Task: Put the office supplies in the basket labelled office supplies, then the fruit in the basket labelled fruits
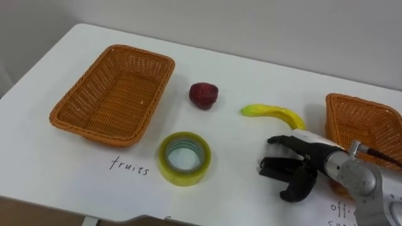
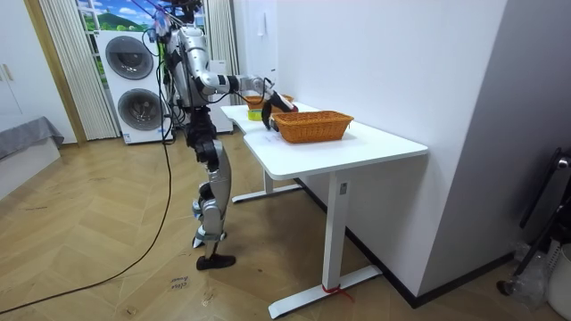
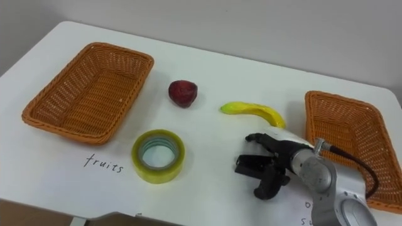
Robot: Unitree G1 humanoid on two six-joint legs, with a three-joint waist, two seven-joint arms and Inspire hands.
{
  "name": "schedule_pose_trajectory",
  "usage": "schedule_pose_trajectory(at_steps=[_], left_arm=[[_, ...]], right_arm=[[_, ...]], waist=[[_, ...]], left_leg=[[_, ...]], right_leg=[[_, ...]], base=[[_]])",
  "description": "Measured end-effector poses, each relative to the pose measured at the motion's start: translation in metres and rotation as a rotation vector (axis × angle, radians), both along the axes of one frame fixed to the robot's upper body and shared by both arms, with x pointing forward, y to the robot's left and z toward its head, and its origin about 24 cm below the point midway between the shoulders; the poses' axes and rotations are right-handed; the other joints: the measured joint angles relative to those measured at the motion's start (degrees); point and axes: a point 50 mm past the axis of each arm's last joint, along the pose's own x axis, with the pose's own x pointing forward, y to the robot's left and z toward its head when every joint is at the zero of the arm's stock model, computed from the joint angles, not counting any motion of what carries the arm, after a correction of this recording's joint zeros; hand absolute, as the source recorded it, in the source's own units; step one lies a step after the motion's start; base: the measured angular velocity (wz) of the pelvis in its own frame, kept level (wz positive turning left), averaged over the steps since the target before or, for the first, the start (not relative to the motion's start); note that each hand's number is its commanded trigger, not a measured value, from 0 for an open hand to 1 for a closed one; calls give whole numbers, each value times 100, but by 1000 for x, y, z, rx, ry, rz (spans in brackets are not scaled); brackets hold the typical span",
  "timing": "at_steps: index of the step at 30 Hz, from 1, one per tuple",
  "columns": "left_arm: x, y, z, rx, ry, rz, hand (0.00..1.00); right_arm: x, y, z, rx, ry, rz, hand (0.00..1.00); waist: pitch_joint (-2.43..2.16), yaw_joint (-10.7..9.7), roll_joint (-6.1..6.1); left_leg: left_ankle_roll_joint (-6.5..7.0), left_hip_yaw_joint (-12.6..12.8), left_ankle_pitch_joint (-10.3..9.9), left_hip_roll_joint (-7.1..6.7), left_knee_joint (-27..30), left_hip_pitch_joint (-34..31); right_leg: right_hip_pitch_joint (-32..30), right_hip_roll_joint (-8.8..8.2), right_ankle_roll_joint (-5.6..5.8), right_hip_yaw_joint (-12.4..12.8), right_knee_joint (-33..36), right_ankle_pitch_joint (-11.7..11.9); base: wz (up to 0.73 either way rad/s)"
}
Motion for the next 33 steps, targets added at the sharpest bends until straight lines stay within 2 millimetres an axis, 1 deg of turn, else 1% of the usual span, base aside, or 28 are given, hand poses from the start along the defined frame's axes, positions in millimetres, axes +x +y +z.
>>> schedule_pose_trajectory(at_steps=[7,12,26,28,33], left_arm=[[0,0,0,1,0,0,0],[0,0,0,2,-1,0,0],[0,1,0,5,-3,-1,0],[1,1,0,4,-3,-4,0],[0,-1,0,1,-1,-17,0]], right_arm=[[0,-1,0,-51,-29,-3,100],[0,0,-1,-43,-23,-1,100],[-1,1,0,-36,-23,1,100],[-1,1,-1,-16,-20,-5,100],[-1,0,0,87,-19,-25,100]], waist=[[-9,24,-14],[-26,-23,-40],[-22,-49,-46],[-21,-58,-45],[-2,-91,-15]], left_leg=[[0,0,0,1,-38,11],[1,5,1,0,-52,18],[3,12,7,-2,-41,20],[3,11,7,-2,-40,22],[4,28,7,4,-46,9]], right_leg=[[-9,2,1,-2,-4,0],[-10,2,1,-1,-4,0],[-9,2,2,15,-1,5],[-4,1,3,4,-2,6],[-27,5,3,26,1,5]], base=[[0],[0],[0],[0],[-1]])
